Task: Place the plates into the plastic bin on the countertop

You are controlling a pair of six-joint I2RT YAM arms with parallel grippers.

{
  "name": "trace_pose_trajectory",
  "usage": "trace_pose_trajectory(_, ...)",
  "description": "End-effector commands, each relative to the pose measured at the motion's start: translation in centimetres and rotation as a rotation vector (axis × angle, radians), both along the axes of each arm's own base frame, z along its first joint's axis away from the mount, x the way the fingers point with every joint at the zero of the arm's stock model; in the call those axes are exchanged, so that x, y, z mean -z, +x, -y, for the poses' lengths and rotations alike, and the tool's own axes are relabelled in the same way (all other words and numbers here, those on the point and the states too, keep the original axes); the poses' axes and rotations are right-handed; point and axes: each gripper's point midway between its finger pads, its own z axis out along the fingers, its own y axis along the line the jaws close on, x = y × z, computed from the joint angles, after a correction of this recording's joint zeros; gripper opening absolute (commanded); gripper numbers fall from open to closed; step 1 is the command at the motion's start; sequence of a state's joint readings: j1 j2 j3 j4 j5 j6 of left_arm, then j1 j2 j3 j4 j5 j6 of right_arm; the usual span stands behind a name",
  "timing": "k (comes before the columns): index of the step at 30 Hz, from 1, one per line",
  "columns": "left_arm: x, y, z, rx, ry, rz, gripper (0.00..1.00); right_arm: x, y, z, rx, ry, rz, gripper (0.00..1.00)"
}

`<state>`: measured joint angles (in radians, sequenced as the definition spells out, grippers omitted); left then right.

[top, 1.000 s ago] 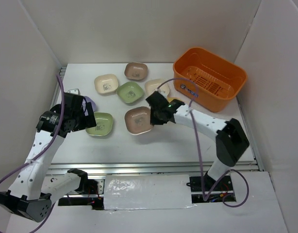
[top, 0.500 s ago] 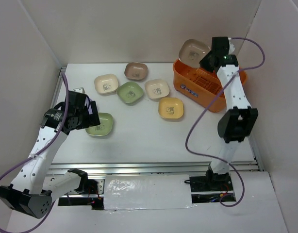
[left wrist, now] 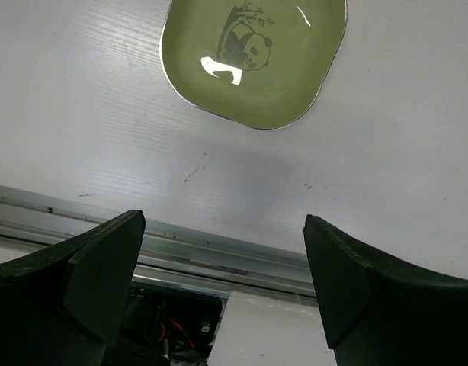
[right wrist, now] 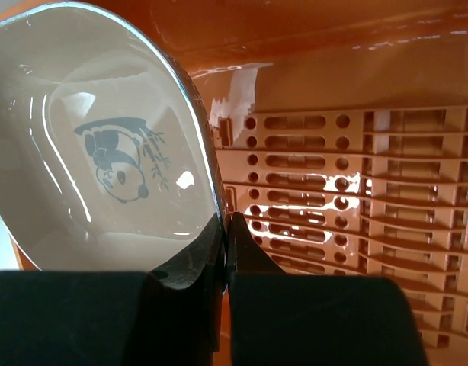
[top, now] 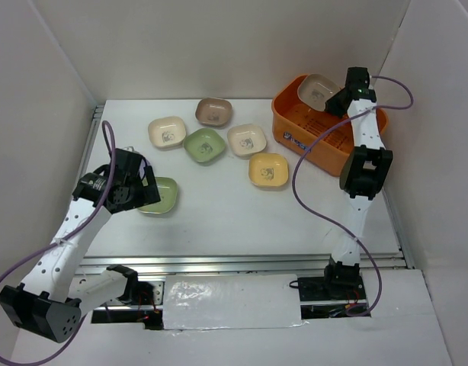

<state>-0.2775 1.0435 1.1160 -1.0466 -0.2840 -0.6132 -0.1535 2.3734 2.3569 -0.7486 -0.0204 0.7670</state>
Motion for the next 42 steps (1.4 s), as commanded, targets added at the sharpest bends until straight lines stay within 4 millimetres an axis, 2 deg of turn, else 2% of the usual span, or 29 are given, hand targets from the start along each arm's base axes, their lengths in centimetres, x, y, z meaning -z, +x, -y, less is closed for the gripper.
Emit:
trace_pose_trajectory(1,0.0,0.0,-0.4,-0.073,-0.005,0.012,0.99,-2.8,2.2,-0.5,-0.032,-0.019,0.131,0.00)
trace_pose_trajectory(2,0.3,-0.2,-0.4,-0.085,-0.005,0.001,0.99,-1.9,2.4,-0.5,-0.031,-0.012,0.119,0.00)
trace_pose_trajectory(4,1.0,-0.1,-0.4,-0.126,-0.016,-0.014,0.99,-1.8,2.6,-0.6,-0.035,-0.004,0.116,0.01)
trace_pose_trajectory(5,1.4,-0.3,-0.3,-0.158,-0.027,-0.030,0.99,-1.1,2.7,-1.0,-0.042,-0.003,0.100,0.01)
trace_pose_trajectory(6,1.8,-0.3,-0.3,-0.174,-0.030,-0.041,0.99,-1.0,2.6,-1.3,-0.053,-0.008,0.097,0.01)
trace_pose_trajectory(9,2.9,-0.3,0.1,-0.229,-0.054,-0.067,0.99,1.1,1.9,-1.7,-0.044,-0.009,0.059,0.02)
trace_pose_trajectory(14,4.4,-0.4,0.0,-0.312,-0.068,-0.085,0.99,2.0,1.4,-1.7,-0.029,0.004,0.036,0.04)
trace_pose_trajectory(16,4.9,-0.5,-0.1,-0.333,-0.067,-0.091,0.99,2.2,1.5,-2.0,-0.039,0.008,0.038,0.18)
trace_pose_trajectory(17,5.2,-0.5,0.0,-0.345,-0.071,-0.088,0.99,2.5,1.7,-2.1,-0.047,0.018,0.035,0.30)
trace_pose_trajectory(18,5.3,-0.4,-0.1,-0.357,-0.076,-0.084,0.99,2.3,1.7,-2.3,-0.053,0.023,0.037,0.51)
trace_pose_trajectory(19,5.6,-0.3,-0.1,-0.362,-0.082,-0.074,0.99,1.8,1.8,-2.3,-0.053,0.025,0.040,0.61)
trace_pose_trajectory(21,5.6,0.0,0.1,-0.379,-0.105,-0.059,0.99,0.5,1.6,-2.6,-0.063,0.020,0.064,1.00)
trace_pose_trajectory(22,5.7,0.4,0.2,-0.381,-0.121,-0.040,0.99,-0.8,1.8,-2.9,-0.069,0.014,0.097,1.00)
trace_pose_trajectory(23,5.7,0.6,0.3,-0.393,-0.134,-0.029,0.99,-3.3,1.5,-3.0,-0.073,0.008,0.143,1.00)
trace_pose_trajectory(25,5.9,1.0,0.4,-0.411,-0.165,-0.018,0.99,-6.2,1.3,-3.0,-0.075,-0.010,0.201,1.00)
trace_pose_trajectory(26,5.8,1.7,0.4,-0.434,-0.186,0.005,0.99,-9.6,0.8,-3.2,-0.079,-0.025,0.259,1.00)
trace_pose_trajectory(27,5.9,2.0,0.3,-0.457,-0.197,0.011,0.99,-11.7,0.5,-3.1,-0.081,-0.050,0.297,1.00)
trace_pose_trajectory(28,6.3,2.1,0.2,-0.479,-0.200,0.005,0.99,-13.7,-0.1,-3.2,-0.084,-0.067,0.324,1.00)
trace_pose_trajectory(29,6.3,2.6,0.0,-0.521,-0.221,0.022,0.99,-17.1,-1.2,-4.1,-0.099,-0.089,0.381,1.00)
trace_pose_trajectory(31,7.0,2.9,-0.5,-0.585,-0.229,0.019,0.99,-19.9,-2.8,-5.2,-0.125,-0.131,0.417,1.00)
trace_pose_trajectory(32,7.3,3.3,-0.6,-0.624,-0.246,0.028,0.99,-22.7,-4.4,-6.2,-0.141,-0.142,0.465,1.00)
trace_pose_trajectory(33,7.4,4.1,-0.7,-0.647,-0.261,0.053,0.99,-22.3,-5.1,-7.8,-0.180,-0.144,0.457,1.00)
trace_pose_trajectory(34,8.4,4.2,-0.9,-0.669,-0.256,0.034,0.99,-22.8,-5.9,-9.0,-0.213,-0.130,0.469,1.00)
trace_pose_trajectory(35,8.9,4.6,-0.9,-0.702,-0.265,0.033,0.98,-24.7,-7.6,-9.4,-0.230,-0.123,0.508,1.00)
trace_pose_trajectory(36,10.0,5.0,-1.3,-0.735,-0.254,0.010,0.98,-23.0,-8.1,-11.9,-0.285,-0.090,0.485,1.00)
trace_pose_trajectory(37,10.4,5.3,-1.3,-0.763,-0.261,0.005,0.97,-24.4,-9.8,-13.5,-0.345,-0.052,0.523,1.00)
trace_pose_trajectory(38,11.1,5.5,-1.5,-0.786,-0.250,-0.010,0.97,-23.0,-10.4,-14.3,-0.369,-0.019,0.497,1.00)
trace_pose_trajectory(40,12.6,5.4,-1.6,-0.831,-0.230,-0.070,0.95,-24.1,-12.0,-16.6,-0.437,0.013,0.535,1.00)
trace_pose_trajectory(42,13.8,5.2,-1.6,-0.848,-0.196,-0.112,0.94,-24.1,-12.9,-17.9,-0.476,0.017,0.523,1.00)
